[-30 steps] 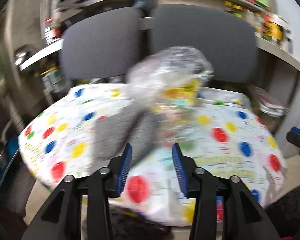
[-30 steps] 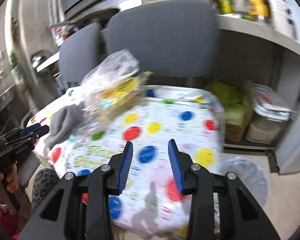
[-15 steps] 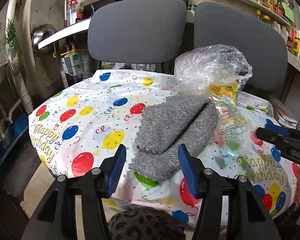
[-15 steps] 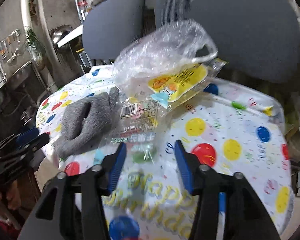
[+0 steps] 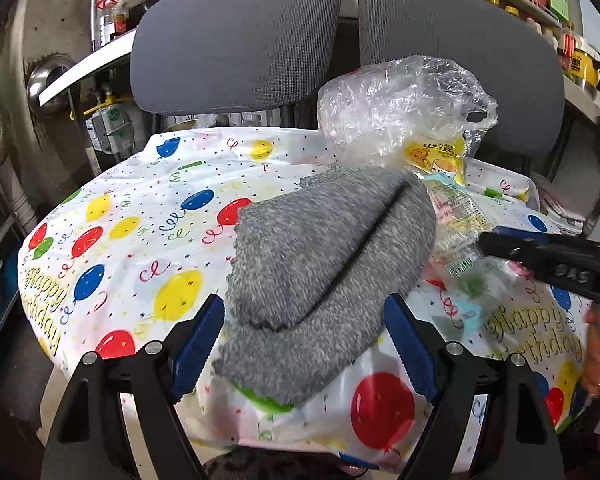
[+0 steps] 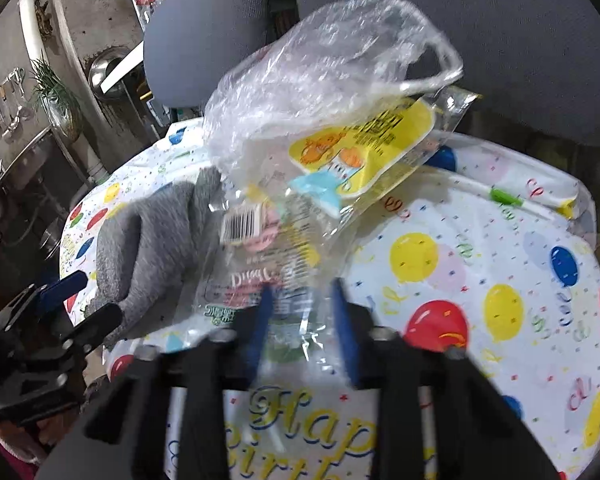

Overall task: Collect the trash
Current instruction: 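Grasp the grey knit sock with the left tool while the right tool grasps the clear bottle, then carry the sock and bottle over the trash bin and open both tools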

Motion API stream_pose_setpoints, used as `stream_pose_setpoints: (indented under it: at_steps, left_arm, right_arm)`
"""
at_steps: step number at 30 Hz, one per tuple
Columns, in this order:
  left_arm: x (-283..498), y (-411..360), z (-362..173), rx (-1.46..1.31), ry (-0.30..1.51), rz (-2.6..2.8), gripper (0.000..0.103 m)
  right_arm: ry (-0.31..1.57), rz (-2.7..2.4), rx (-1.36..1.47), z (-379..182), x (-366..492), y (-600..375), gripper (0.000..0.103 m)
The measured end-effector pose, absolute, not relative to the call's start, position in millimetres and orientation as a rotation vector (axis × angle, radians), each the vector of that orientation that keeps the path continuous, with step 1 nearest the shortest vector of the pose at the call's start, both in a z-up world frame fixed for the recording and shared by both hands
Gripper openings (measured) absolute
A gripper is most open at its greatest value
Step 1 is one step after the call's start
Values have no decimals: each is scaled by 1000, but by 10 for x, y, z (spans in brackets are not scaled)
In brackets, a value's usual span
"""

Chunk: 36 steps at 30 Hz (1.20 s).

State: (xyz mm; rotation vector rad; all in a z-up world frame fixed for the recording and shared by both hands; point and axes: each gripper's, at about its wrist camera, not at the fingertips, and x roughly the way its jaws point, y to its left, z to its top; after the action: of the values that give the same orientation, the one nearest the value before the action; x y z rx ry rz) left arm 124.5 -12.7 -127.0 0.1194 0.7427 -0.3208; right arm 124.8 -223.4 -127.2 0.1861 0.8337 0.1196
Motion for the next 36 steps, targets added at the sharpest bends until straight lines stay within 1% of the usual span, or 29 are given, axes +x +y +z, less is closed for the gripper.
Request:
stream_pose_setpoints:
  at_steps: [2, 4, 9, 14, 19, 21, 22, 23, 24, 25, 26, 28, 31, 36]
  left_arm:
    - [1276, -140, -1258, 115, 740, -325, 83]
    - [1285, -159, -1242, 111, 732, -331, 86]
    - [1317, -280, -1248, 127, 732, -352, 86]
    - [1368, -520, -1283, 189, 740, -379, 87]
    - [1480, -643, -1316, 198, 754, -390, 86]
    - [1529, -611, -1313, 162, 758, -397, 85]
    - [1555, -577, -1306, 137, 765, -398, 79]
    - [1587, -544, -1308, 115, 776, -396, 64]
    - [1629, -494, -1303, 83, 791, -393, 61]
    - [1649, -451, -1297, 55, 797, -397, 49]
    - [1668, -405, -1279, 24, 806, -403, 31]
    - [1652, -334, -1199, 8, 790, -394, 14]
    - [1546, -219, -989, 16, 719, -372, 11]
    - [1264, 32, -497, -37, 618, -389, 11]
  right_arm:
    - [802, 103, 179, -1188, 1202, -2294, 10]
    - [779, 96, 183, -1124, 1168, -2367, 8]
    - [731, 26, 170, -991, 1054, -2536, 7]
    - [733, 13, 182, -1003, 990, -2653, 7]
    - [736, 21, 176, -1016, 963, -2641, 7]
    - [734, 26, 176, -1014, 951, -2642, 7]
    - [732, 28, 174, -1007, 943, -2636, 7]
    - [729, 31, 172, -997, 935, -2629, 7]
    - [727, 33, 171, -990, 932, -2624, 7]
    - [723, 35, 172, -978, 926, -2617, 7]
    - [720, 37, 172, -967, 923, -2614, 7]
    - [711, 42, 169, -933, 906, -2598, 7]
    - [693, 49, 174, -872, 867, -2585, 7]
    - [651, 63, 187, -717, 732, -2593, 6]
